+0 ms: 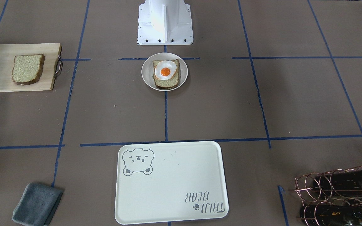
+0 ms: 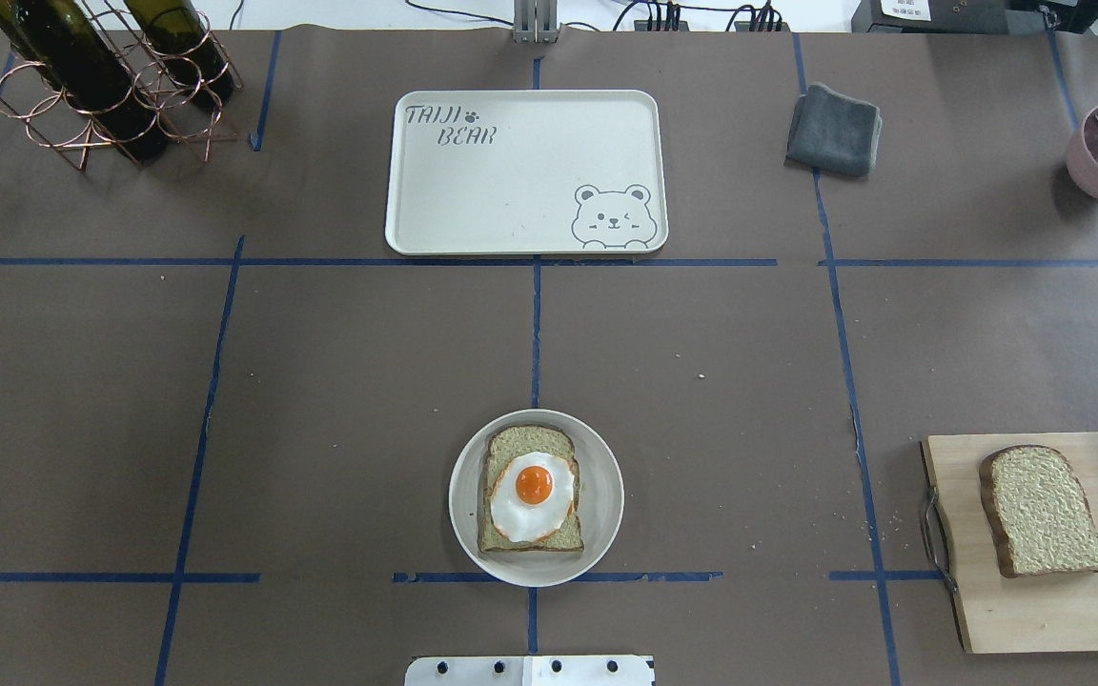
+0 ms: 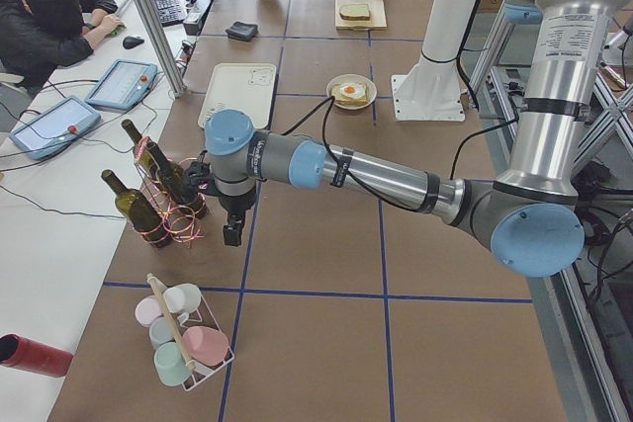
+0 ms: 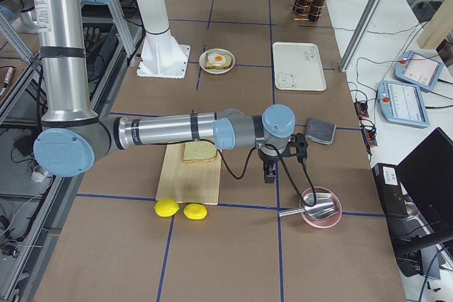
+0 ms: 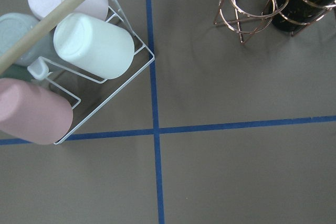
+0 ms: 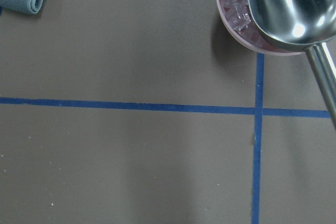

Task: Make sandwich and place on tray
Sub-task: 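Move the right gripper toward the bread slice on the cutting board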

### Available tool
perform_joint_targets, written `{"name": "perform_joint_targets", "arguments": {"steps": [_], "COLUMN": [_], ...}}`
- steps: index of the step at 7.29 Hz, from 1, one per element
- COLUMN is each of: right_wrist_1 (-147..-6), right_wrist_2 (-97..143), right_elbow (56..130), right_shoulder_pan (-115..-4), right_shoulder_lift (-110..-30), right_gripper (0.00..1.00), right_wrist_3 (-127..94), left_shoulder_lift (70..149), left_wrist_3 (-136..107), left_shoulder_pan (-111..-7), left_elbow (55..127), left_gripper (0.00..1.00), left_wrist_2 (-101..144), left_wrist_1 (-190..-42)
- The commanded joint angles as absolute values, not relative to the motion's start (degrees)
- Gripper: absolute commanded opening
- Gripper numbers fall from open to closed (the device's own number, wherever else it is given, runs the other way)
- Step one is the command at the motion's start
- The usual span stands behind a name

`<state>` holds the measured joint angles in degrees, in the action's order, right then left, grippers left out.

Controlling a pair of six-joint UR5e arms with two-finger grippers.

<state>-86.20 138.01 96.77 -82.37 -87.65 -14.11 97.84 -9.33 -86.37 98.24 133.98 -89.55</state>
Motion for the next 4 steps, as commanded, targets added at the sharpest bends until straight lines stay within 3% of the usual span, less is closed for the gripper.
{"name": "perform_joint_targets", "arguments": {"steps": [1,3,4], "right_wrist_1": [-76.7,-59.8,-58.4], "right_wrist_2": [135.8,135.2,134.2], "right_elbow": [100.8,102.7,107.5], "right_shoulder_pan": [-76.4,-71.9,-66.6], "right_shoulder_lift": [-91.1,-102.1,-105.4], "right_gripper": [1.0,1.0,1.0], "right_wrist_3": [-28.3,-36.7,-43.7], "left_shoulder_lift": [98.2,98.7,98.7], "left_wrist_3": [-22.9,-35.3,-38.0], "left_shoulder_pan": [-80.6,-74.4,-73.1], "left_elbow": [100.4,104.1,106.0], "left_gripper": [1.0,1.0,1.0], "left_wrist_2": [134.0,133.9,133.9], "left_wrist_1": [-96.2,-100.0,-100.1]}}
